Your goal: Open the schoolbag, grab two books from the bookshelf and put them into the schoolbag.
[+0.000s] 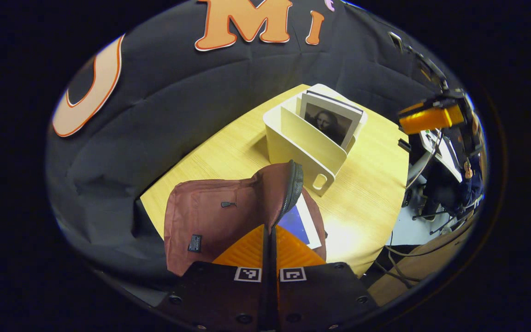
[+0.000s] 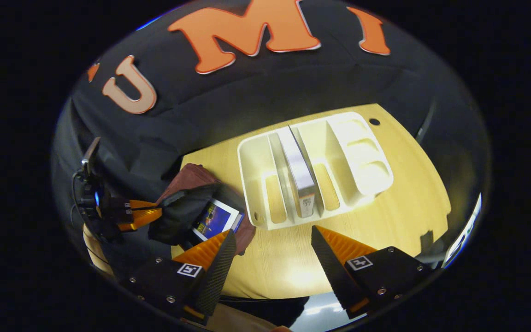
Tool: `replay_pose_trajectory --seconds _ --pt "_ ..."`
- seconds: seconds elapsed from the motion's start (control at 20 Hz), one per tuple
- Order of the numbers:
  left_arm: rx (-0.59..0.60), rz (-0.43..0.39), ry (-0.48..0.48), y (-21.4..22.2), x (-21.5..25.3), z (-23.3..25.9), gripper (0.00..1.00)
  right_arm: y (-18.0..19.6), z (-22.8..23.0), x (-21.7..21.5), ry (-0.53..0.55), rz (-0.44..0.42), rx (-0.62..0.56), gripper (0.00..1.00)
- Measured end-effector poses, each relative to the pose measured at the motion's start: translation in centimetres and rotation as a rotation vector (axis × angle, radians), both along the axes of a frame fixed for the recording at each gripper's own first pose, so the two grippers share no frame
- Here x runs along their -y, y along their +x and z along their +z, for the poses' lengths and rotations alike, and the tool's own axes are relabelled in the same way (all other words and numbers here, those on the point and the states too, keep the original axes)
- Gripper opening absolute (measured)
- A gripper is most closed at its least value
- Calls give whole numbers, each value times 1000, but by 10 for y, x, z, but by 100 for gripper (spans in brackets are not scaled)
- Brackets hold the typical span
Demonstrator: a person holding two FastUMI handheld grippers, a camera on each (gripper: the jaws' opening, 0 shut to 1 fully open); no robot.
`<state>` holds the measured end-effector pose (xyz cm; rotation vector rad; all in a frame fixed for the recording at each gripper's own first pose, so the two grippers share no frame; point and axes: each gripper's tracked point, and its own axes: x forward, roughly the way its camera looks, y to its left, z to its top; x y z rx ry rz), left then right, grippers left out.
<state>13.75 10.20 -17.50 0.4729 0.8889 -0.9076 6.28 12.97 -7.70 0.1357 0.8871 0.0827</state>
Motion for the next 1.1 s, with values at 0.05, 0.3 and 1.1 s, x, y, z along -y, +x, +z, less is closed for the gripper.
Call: replay_pose_trajectory --seconds 0.05,0.3,1.1 --pt "-1 0 3 -1 2 -2 0 8 10 1 -22 31 -5 98" --pt "-9 26 11 4 5 -3 0 69 19 13 -105 92 -94 98" --pt "-70 79 64 11 -6 -21 1 158 -100 46 -243 119 -400 98"
